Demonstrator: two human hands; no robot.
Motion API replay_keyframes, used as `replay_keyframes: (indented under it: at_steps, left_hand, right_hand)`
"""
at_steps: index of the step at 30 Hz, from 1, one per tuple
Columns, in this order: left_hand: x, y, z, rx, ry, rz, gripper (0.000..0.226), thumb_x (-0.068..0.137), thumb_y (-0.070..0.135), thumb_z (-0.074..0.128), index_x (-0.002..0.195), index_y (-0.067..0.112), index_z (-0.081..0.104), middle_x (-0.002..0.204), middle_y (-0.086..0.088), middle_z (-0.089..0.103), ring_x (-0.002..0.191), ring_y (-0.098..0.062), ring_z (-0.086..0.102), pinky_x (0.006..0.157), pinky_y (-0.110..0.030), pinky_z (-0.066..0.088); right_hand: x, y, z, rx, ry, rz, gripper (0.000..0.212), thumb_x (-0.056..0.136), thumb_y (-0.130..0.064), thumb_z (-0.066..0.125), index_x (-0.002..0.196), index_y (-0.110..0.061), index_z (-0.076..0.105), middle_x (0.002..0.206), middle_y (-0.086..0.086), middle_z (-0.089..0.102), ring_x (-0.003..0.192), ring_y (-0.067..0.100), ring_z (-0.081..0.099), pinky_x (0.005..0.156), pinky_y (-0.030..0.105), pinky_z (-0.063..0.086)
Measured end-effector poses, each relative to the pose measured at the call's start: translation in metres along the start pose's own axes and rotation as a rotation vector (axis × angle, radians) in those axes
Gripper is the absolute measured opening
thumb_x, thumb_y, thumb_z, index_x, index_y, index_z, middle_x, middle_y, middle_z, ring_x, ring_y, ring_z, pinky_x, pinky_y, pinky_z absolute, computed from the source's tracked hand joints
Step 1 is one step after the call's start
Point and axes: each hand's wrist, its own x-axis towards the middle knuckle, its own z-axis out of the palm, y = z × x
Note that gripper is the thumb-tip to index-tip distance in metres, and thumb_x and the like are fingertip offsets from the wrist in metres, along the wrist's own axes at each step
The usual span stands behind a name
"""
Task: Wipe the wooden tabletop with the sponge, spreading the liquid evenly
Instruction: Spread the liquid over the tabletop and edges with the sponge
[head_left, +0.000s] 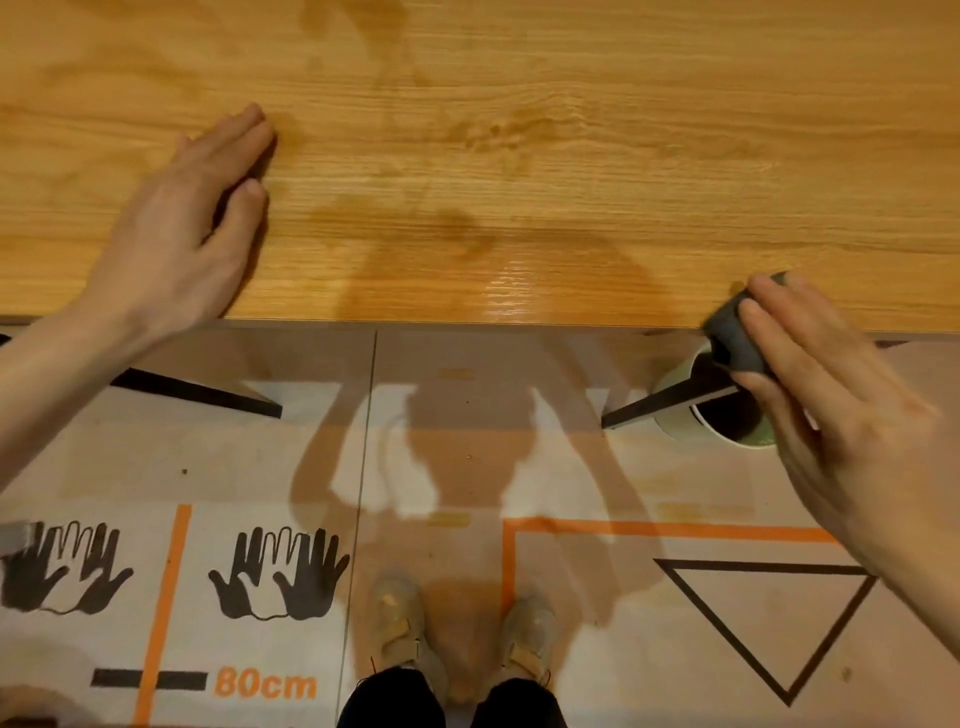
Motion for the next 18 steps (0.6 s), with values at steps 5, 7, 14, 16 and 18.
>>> replay_keyframes:
  at_steps: [5,7,14,16,18]
  left_hand:
    - [-0.001,0.0,0.005,0.02,-0.031,0.05,0.055,0.107,0.029,0.029,0.157,0.01,0.034,0.166,-0.007,0.027,0.155,-0.018,0.021,0.129,-0.038,0.012]
    - [-0.002,0.002,0.004,0.019,-0.036,0.052,0.054,0.106,0.026,0.029,0.158,0.007,0.033,0.166,-0.008,0.026,0.155,-0.02,0.019,0.129,-0.037,0.011]
    - [-0.001,0.0,0.002,0.03,-0.043,0.092,0.052,0.109,0.023,0.029,0.159,0.007,0.029,0.168,-0.008,0.022,0.156,-0.019,0.016,0.127,-0.029,0.007]
    - [-0.003,-0.001,0.004,0.017,-0.033,0.083,0.049,0.11,0.017,0.032,0.158,0.007,0.03,0.168,-0.007,0.023,0.156,-0.018,0.016,0.126,-0.023,0.004]
    - [-0.005,0.0,0.005,-0.006,-0.016,0.075,0.049,0.11,0.016,0.034,0.158,0.008,0.031,0.167,-0.004,0.023,0.156,-0.014,0.016,0.124,-0.017,0.002]
  right_hand:
    - [0.038,-0.072,0.049,0.025,0.11,-0.052,0.03,0.095,-0.001,0.058,0.125,-0.004,0.062,0.134,0.014,0.056,0.131,0.03,0.049,0.108,0.045,0.044]
    - [0.059,-0.113,0.073,0.06,0.138,-0.062,0.03,0.092,-0.002,0.064,0.122,-0.006,0.064,0.131,0.011,0.06,0.128,0.027,0.053,0.106,0.041,0.045]
    - [0.121,-0.205,0.113,0.158,0.028,-0.147,0.039,0.104,-0.004,0.028,0.124,-0.002,0.062,0.129,0.013,0.062,0.125,0.031,0.055,0.107,0.042,0.044]
    - [0.111,-0.182,0.102,0.135,-0.03,-0.189,0.034,0.099,0.001,0.041,0.128,-0.002,0.059,0.134,0.013,0.059,0.129,0.029,0.052,0.107,0.042,0.045]
    - [0.087,-0.146,0.081,0.09,-0.055,-0.162,0.037,0.095,0.006,0.053,0.13,-0.003,0.057,0.138,0.011,0.055,0.134,0.027,0.046,0.11,0.041,0.042]
